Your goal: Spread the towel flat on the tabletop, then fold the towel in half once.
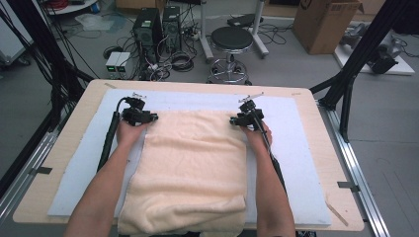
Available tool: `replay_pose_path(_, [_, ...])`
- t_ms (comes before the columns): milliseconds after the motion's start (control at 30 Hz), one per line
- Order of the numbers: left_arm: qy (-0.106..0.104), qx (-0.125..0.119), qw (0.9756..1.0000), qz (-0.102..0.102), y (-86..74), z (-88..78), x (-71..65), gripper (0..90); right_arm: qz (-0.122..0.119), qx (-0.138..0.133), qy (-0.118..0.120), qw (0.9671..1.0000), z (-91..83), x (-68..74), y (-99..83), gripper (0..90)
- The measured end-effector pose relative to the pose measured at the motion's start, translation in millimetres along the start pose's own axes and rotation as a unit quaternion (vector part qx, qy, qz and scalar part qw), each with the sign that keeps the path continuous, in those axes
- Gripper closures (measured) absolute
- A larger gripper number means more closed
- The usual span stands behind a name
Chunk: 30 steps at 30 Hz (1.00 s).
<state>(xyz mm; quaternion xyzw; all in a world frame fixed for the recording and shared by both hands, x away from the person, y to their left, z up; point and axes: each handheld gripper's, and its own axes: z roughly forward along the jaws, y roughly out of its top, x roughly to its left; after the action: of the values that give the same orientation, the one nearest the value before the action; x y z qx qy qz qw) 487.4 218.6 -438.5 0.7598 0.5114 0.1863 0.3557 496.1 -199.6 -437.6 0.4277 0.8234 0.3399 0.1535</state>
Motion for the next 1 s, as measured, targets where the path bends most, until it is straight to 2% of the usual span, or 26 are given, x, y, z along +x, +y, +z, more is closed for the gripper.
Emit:
replay_pose_path(167, [-0.002, 0.008, 0.9999, 0.005, 0.2, -1.5, -2.0, 57.0, -0.002, 0.002, 0.002, 1.0000, -0.5, -1.3, 0.8, 56.9])
replay_pose_path(267, [-0.006, 0.007, 1.0000, 0.001, -0.4, -1.6, -1.7, 56.9, -0.003, 0.003, -0.001, 1.0000, -1.4, -0.2, 3.3, 56.1])
replay_pose_path(433, [-0.008, 0.006, 0.9999, 0.003, -0.1, -1.3, -1.3, 55.8, 0.011, 0.005, 0.005, 0.9999, -1.4, -3.2, 2.4, 54.6])
replay_pose_path(567, [-0.011, 0.006, 0.9999, 0.001, -0.3, -1.4, -0.8, 55.8, 0.011, 0.004, 0.004, 0.9999, -2.4, -3.0, 4.1, 54.6])
replay_pose_path(867, [-0.007, 0.007, 0.9999, 0.007, -0.2, -0.9, -3.2, 52.6, 0.006, -0.001, 0.003, 1.0000, -6.0, -1.7, 6.9, 54.0])
replay_pose_path(1000, [-0.003, 0.003, 1.0000, 0.000, 0.0, -0.5, -2.5, 52.1, 0.011, 0.004, 0.004, 0.9999, -4.4, -3.8, 5.5, 52.8])
